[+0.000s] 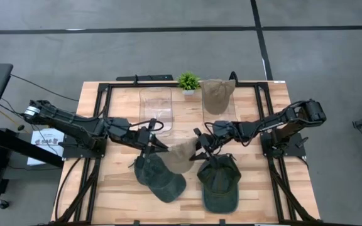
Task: Pick & Place hat
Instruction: Put the brown cap into the right transparent bin
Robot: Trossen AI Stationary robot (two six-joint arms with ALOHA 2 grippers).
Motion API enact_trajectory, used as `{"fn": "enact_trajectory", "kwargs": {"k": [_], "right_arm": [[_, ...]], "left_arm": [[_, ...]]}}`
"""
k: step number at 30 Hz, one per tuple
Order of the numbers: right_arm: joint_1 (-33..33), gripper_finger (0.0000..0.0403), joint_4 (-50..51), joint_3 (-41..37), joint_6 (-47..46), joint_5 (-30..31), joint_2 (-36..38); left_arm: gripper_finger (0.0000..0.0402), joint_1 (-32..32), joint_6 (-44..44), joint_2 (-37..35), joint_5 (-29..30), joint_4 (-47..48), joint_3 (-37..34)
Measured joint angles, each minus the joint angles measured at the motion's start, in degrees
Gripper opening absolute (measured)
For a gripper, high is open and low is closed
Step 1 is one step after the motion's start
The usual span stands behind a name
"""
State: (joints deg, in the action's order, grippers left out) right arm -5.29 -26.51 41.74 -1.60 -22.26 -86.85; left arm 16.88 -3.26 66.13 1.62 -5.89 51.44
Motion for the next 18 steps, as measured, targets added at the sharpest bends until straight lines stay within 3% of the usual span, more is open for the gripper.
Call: {"fn": "enact_trajectory", "kwargs": {"k": [12,18], "right_arm": [[3.7,0.0176,2.8,0.0,2.4,-0.5,0.0],[4.9,0.0190,2.9,0.0,3.9,-7.9,0.9]], "left_arm": [[0.0010,0.8,2.7,0.0,-2.6,-0.1,0.0],[0.0010,1.1,3.9,0.0,-2.6,0.6,0.0]]}}
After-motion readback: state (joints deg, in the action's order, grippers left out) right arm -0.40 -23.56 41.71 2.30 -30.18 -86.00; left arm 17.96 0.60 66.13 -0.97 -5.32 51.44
